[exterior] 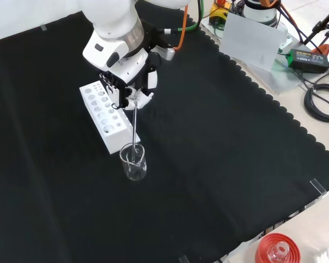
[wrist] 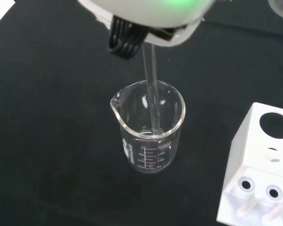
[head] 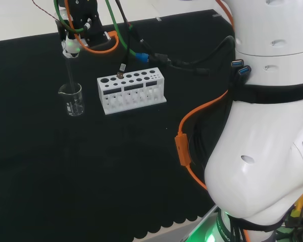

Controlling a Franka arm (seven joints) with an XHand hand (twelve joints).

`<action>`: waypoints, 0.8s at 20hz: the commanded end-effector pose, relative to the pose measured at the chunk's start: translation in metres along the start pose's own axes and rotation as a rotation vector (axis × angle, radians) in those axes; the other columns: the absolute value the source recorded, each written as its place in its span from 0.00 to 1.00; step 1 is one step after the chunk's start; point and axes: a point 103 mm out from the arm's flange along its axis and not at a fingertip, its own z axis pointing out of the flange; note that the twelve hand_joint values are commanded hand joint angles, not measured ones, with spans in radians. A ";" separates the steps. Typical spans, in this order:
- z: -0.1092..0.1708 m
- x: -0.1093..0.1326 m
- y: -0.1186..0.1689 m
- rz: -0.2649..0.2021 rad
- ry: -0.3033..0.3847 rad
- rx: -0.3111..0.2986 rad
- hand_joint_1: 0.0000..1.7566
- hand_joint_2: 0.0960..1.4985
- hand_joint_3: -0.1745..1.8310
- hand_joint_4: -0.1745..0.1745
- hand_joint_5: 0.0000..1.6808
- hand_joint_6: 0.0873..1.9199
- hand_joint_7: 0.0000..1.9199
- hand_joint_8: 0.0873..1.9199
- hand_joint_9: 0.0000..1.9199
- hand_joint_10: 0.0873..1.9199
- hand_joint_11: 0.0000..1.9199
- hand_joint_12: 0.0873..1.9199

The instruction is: Put the glass rod back on the white test tube rack.

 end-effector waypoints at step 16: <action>-0.013 -0.001 -0.003 0.014 0.006 -0.010 0.68 0.38 0.50 0.00 0.68 0.48 0.85 0.24 1.00 0.00 0.88 0.20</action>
